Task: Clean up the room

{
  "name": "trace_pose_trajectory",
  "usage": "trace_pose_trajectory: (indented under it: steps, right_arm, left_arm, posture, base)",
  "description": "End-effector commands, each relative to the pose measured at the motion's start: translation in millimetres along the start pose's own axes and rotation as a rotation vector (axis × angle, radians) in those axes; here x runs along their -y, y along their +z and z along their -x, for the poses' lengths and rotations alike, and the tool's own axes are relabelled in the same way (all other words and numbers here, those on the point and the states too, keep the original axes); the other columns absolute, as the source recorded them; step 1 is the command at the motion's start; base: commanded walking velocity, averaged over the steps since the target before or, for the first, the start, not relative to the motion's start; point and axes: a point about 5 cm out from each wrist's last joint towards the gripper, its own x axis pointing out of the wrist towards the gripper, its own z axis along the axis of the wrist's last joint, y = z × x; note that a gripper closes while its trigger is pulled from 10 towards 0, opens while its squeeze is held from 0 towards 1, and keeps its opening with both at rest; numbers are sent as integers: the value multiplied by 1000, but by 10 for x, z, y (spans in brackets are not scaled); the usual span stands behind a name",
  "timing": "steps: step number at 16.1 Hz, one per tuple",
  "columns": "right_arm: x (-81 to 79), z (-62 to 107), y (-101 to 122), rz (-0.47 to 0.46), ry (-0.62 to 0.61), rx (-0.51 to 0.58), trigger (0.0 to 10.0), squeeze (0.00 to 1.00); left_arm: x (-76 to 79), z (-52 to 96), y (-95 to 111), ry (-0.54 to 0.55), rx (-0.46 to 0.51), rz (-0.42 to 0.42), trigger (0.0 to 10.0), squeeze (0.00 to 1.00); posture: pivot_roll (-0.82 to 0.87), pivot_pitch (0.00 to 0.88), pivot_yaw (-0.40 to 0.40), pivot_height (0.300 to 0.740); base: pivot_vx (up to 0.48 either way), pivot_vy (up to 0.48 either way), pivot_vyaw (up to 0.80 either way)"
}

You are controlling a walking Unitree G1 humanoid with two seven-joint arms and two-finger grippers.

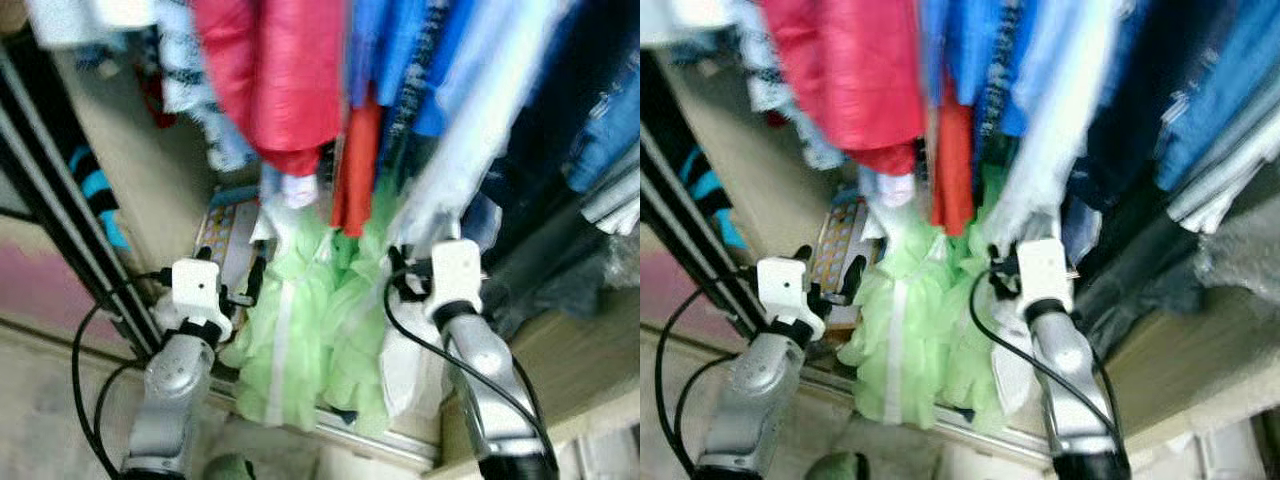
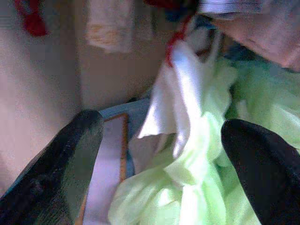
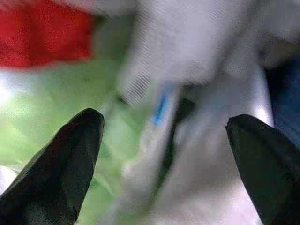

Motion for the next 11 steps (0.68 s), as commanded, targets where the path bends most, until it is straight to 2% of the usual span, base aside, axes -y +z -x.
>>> trace_pose_trajectory:
  steps: [1, 4, 5, 8, 10, 11]
  right_arm:
    - [-14, -39, 3, -9, 14, 4, 10000, 0]
    - [-66, -51, -10, -36, 4, 6, 10000, 0]
    - [-27, 15, -36, -16, -9, 9, 10000, 0]
    - [-1, 43, -90, -5, -21, -2, 10000, 0]
    - [-23, 19, -60, -18, -11, 17, 10000, 0]
    - [-34, -9, -46, -13, -10, 27, 10000, 0]
  left_arm:
    - [2, 26, 3, 18, 6, 0, 10000, 0]
    - [-37, 68, -7, 36, -8, -26, 10000, 0]
    - [-129, 81, -17, 76, -16, -96, 10000, 0]
    - [-234, 45, -61, 107, -57, -129, 10000, 0]
    - [-263, -20, -47, 167, -91, -173, 10000, 0]
    - [-180, -33, -14, 62, -69, -69, 10000, 0]
  posture:
    - [146, 0, -107, 740]
    - [130, 0, -72, 740]
    - [107, 0, -51, 740]
    - [80, 0, -30, 740]
    - [72, 0, -16, 740]
    - [80, 0, -13, 740]
  base:
    - [0, 0, 0]
    - [0, 0, 0]
    - [0, 0, 800]
    - [0, 0, 800]
    - [0, 0, 800]
    - [0, 0, 800]
